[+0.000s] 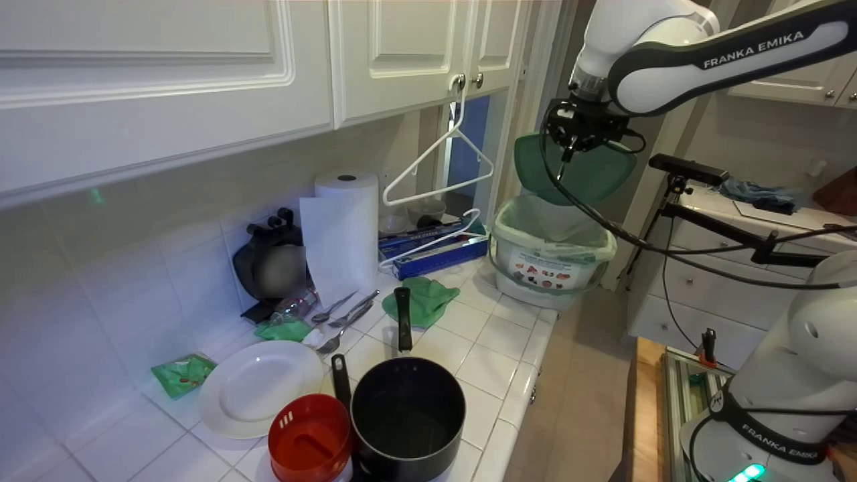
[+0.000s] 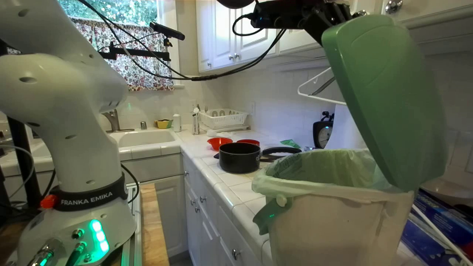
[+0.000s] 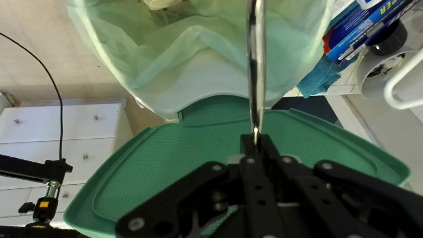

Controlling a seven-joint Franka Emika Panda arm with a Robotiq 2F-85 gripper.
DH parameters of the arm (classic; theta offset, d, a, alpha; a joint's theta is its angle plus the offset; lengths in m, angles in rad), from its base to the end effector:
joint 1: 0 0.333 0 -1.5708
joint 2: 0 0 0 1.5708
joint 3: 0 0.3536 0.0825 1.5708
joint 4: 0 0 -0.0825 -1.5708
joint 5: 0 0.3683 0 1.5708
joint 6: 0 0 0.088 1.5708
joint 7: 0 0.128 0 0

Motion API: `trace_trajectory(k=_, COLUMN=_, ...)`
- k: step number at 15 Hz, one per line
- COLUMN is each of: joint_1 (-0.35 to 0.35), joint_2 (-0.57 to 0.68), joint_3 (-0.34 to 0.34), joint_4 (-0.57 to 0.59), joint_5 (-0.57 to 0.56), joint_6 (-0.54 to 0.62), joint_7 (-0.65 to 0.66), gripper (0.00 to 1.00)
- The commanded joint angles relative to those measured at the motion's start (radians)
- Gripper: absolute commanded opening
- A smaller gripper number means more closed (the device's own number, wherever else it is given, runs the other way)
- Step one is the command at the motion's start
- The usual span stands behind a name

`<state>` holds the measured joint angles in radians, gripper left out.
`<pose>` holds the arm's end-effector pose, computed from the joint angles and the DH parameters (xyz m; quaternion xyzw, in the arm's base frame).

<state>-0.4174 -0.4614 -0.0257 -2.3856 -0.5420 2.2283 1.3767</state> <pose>0.3641 -0.2014 0.5466 0.6880 -0.6729 0.2341 0.1380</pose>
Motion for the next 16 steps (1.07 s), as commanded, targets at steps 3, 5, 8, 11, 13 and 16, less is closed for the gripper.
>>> trace_trajectory(k=3, joint_1=-0.006, joint_2=0.019, joint_3=-0.007, joint_4=0.039, joint_5=-0.038, joint_6=-0.021, joint_7=0.023, gripper=0.04)
trace_trajectory(k=5, joint_1=-0.011, joint_2=0.022, joint_3=-0.012, joint_4=0.042, joint_5=-0.038, joint_6=-0.019, joint_7=0.023, gripper=0.04)
trace_trajectory(k=8, joint_1=-0.018, joint_2=0.028, joint_3=-0.020, joint_4=0.053, joint_5=-0.038, joint_6=-0.018, joint_7=0.021, gripper=0.04)
trace_trajectory(k=11, joint_1=-0.021, joint_2=0.035, joint_3=-0.027, joint_4=0.069, joint_5=-0.037, joint_6=-0.019, joint_7=0.021, gripper=0.04)
trace_trajectory(k=13, joint_1=-0.023, joint_2=0.039, joint_3=-0.030, joint_4=0.083, joint_5=-0.038, joint_6=-0.021, joint_7=0.021, gripper=0.04)
trace_trajectory(k=16, joint_1=-0.025, joint_2=0.049, joint_3=-0.033, joint_4=0.101, joint_5=-0.039, joint_6=-0.027, joint_7=0.022, gripper=0.04)
